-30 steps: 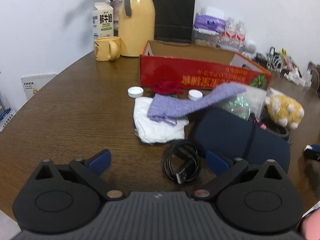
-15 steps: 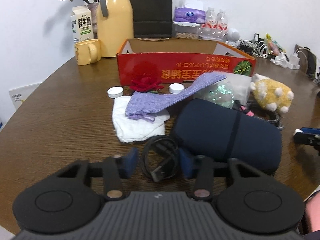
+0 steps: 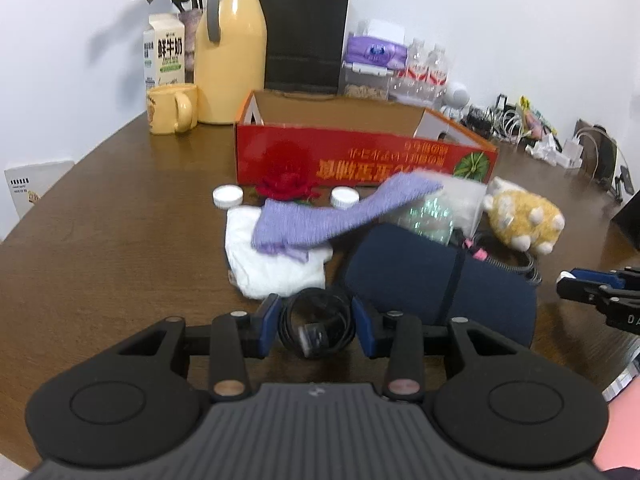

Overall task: Organize objects
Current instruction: 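Grasp the black cable with the left tool while the right tool grasps a white cap, then carry cable and cap into the cardboard box and open both tools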

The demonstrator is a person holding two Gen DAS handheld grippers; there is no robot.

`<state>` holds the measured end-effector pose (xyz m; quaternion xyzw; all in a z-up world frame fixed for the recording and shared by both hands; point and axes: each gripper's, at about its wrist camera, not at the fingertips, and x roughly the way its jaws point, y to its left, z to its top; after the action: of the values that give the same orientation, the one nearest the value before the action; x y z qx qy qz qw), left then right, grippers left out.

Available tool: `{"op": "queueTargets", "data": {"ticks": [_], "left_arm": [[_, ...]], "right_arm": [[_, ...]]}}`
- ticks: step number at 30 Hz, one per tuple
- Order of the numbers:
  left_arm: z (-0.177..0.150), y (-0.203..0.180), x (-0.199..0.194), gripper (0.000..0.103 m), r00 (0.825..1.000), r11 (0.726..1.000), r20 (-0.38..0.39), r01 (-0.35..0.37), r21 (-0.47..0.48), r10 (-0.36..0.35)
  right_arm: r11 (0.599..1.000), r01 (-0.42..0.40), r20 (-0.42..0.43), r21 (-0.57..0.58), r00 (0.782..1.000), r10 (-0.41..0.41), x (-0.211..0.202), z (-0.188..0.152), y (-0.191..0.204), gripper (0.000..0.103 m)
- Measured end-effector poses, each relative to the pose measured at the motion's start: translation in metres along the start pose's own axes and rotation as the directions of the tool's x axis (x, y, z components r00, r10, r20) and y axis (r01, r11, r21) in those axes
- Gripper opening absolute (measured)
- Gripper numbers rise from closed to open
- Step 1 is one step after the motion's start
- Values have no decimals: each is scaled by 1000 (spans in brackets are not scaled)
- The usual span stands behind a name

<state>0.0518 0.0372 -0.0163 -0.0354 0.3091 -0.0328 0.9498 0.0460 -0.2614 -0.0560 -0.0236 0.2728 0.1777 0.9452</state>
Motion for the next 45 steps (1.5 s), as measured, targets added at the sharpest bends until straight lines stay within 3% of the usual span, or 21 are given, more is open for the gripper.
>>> {"op": "queueTargets", "data": {"ticks": [13, 26, 36, 39, 42, 45], "left_arm": [[53, -9, -5, 39, 989, 1000, 148, 23, 5, -24], [125, -30, 32, 39, 966, 1000, 258, 27, -3, -25], [176, -29, 93, 39, 972, 991, 234, 12, -130, 19], [177, -25, 117, 39, 976, 986, 211, -23, -166, 58], [173, -17, 139, 39, 986, 983, 146, -57, -176, 83], [169, -16, 152, 39, 989, 982, 96, -92, -164, 109]], "right_arm": [[996, -56, 145, -73, 987, 66, 16, 51, 25, 27], [994, -18, 262, -104, 964, 45, 68, 132, 30, 27], [996, 66, 228, -53, 972, -52, 140, 182, 24, 28], [996, 86, 191, 16, 978, -87, 165, 176, 14, 27], [997, 66, 129, 31, 989, -70, 181, 168, 9, 27], [998, 63, 120, 17, 991, -65, 184, 166, 12, 27]]}}
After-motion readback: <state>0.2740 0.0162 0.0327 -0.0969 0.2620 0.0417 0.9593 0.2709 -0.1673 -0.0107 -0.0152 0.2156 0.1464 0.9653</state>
